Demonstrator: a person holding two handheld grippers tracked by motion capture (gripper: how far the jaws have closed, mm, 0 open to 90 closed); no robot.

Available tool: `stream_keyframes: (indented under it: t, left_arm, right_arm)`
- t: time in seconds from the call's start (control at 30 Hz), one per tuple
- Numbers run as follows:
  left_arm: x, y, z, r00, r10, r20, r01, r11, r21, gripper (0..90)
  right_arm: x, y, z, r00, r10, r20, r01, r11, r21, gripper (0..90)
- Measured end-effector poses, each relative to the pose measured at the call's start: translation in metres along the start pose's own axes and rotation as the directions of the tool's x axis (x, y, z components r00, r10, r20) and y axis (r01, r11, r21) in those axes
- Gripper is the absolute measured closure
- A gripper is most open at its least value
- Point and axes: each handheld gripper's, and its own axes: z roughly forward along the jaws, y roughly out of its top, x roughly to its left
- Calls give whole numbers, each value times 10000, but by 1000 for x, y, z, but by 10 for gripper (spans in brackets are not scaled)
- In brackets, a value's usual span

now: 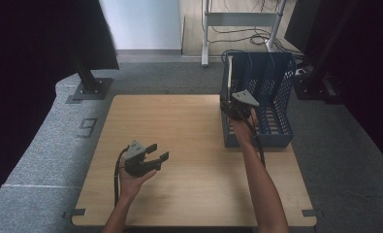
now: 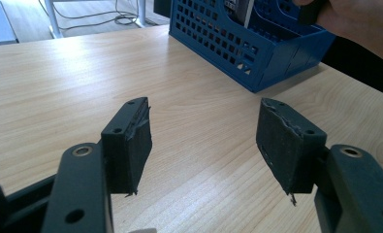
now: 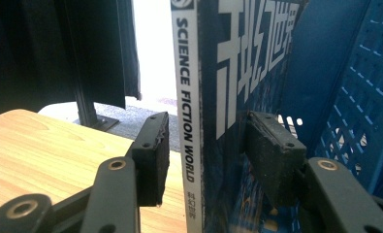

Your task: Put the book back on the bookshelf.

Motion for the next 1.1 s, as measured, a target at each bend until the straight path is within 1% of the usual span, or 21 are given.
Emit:
stream_keyframes:
  t: [0.6, 0.93, 1.1]
  left_arm:
    - [-1, -1, 3, 10000, 45, 15, -45, 9999, 92, 375]
    - [-2, -1, 3, 10000, 64, 44, -65, 9999, 116, 374]
    - [-2, -1, 3, 10000, 69, 51, -69, 9999, 117, 374]
  right_arm:
    - [-6, -3, -8, 10000, 50, 42, -50, 10000, 72, 458]
    - [-9, -4, -12, 10000, -39, 4, 38, 9997, 250, 440]
    - [-9, -4, -14, 10000, -9, -59, 11, 9994, 347, 436]
